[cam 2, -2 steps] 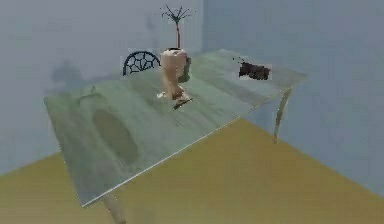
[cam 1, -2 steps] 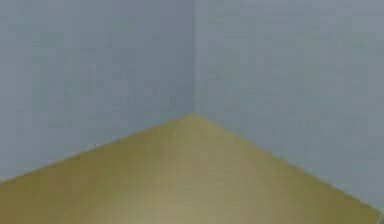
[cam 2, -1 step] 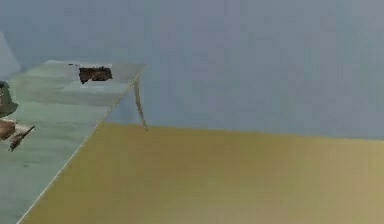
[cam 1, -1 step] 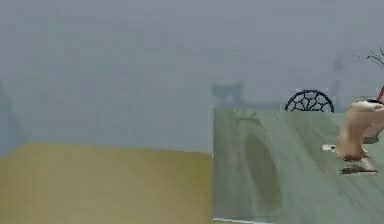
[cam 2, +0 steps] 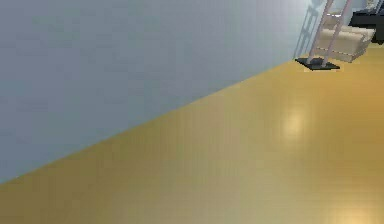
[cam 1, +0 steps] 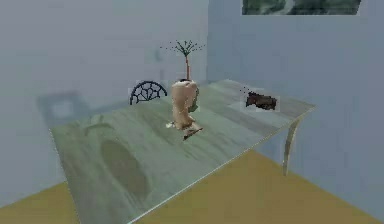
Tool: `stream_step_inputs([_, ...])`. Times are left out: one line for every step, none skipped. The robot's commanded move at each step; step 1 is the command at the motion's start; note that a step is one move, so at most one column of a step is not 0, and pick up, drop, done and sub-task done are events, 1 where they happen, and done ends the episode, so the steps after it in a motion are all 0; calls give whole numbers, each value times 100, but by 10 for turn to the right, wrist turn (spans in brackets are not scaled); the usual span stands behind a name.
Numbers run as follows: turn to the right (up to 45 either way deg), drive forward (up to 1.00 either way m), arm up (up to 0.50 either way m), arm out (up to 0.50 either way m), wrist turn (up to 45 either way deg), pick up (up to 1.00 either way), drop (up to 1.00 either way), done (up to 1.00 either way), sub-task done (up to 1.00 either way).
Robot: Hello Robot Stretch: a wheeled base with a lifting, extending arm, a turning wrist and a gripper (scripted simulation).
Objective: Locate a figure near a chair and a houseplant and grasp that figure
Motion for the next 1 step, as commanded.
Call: stream_step_inputs([180, 0, 0, 0, 0, 0, 0, 0, 0])
